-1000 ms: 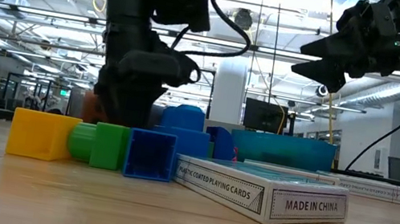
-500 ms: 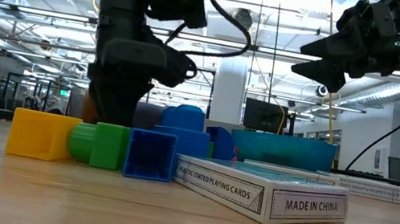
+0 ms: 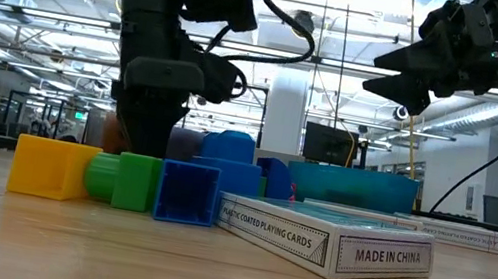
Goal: Pick & Place Toys
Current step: Put the orange 8 studs game piece into the blue bin
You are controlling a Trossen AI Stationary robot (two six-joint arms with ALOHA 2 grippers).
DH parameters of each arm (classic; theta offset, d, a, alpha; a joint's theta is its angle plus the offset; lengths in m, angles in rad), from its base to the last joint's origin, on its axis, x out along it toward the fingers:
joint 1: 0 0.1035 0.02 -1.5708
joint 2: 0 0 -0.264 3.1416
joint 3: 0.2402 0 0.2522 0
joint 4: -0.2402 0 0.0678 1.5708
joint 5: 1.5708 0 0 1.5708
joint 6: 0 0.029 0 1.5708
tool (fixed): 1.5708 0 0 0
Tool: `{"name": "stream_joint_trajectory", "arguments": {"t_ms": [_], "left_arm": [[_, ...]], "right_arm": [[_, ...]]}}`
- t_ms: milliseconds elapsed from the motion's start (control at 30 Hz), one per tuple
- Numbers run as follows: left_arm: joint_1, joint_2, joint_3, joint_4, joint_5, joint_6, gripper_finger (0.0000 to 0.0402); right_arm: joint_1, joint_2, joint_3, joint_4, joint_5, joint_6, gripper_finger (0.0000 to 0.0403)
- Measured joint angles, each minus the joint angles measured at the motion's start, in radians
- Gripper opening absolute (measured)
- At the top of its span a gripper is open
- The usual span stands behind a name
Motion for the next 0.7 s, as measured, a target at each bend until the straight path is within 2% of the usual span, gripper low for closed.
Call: {"name": "stream_joint_trajectory", "arguments": {"t_ms": [133,300,433,600,700], "left_arm": [[0.010,-0.040,0.008,-0.020,-0.056,0.035,0.0101],[0.032,-0.120,0.039,0.044,-0.191,0.102,0.0101],[0.055,-0.156,0.042,0.269,-0.264,0.228,0.0101],[0.084,-0.138,0.042,0.562,-0.229,0.408,0.0101],[0.108,-0.135,0.042,0.662,-0.206,0.459,0.0101]], "right_arm": [[0.000,0.000,0.000,0.000,0.000,0.000,0.0279],[0.000,0.000,0.000,0.000,0.000,-0.002,0.0279],[0.000,0.006,0.000,0.006,0.000,-0.009,0.0279],[0.000,0.033,0.000,0.017,0.000,-0.010,0.0279],[0.004,0.070,0.000,0.092,-0.002,-0.009,0.0279]]}}
